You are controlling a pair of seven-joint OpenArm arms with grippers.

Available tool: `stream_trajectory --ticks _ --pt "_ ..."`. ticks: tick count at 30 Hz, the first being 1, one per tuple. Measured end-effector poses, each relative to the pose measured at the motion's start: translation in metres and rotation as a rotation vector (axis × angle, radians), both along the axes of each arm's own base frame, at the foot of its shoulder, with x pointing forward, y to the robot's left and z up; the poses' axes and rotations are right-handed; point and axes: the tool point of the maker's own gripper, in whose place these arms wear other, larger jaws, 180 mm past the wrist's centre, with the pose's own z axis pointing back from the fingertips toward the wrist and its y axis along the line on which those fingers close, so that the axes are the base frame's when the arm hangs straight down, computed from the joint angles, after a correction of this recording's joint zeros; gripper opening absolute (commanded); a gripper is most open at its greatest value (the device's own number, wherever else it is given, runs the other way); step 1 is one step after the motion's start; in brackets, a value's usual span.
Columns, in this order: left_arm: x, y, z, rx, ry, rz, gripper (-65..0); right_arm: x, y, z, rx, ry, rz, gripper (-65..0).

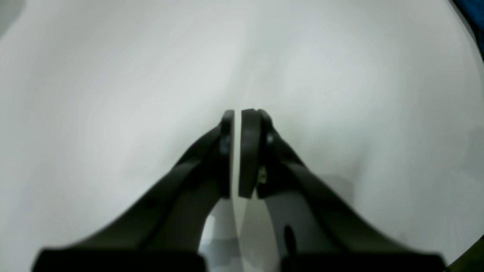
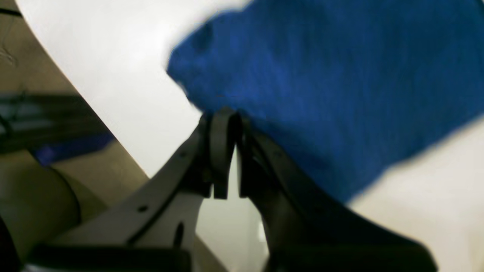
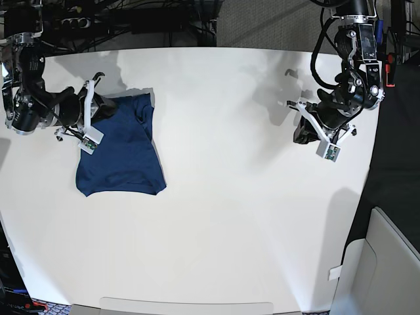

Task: Fold the T-shirt properly
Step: 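Pull the bundle's edge with the right gripper to flatten it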

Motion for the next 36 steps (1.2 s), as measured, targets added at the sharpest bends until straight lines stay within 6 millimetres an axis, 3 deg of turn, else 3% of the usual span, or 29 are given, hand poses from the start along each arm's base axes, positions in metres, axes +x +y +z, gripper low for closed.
stream_trajectory --ticks 6,9,13,17,36 --pt "0.000 0.000 0.000 0.000 0.000 -0.001 -63.0 0.003 -0.012 -0.001 -0.053 -0.015 -0.011 -62.5" --pt "0.003 -0.001 0.002 -0.001 -0.007 -0.002 -63.0 0.008 -0.022 -0.010 -0.131 -0.029 -0.036 -62.5" --pt "0.008 -0.001 0.007 -0.004 -0.025 -0.001 -63.0 0.011 -0.013 -0.030 -0.151 -0.008 -0.073 -62.5" --pt "0.006 -0.001 0.005 -0.001 -0.018 -0.001 -63.0 0.016 -0.033 -0.040 -0.255 -0.009 -0.110 -62.5" --pt "0.000 0.001 0.000 0.000 -0.002 0.002 -63.2 0.064 -0.045 -0.042 -0.279 -0.021 -0.204 -62.5"
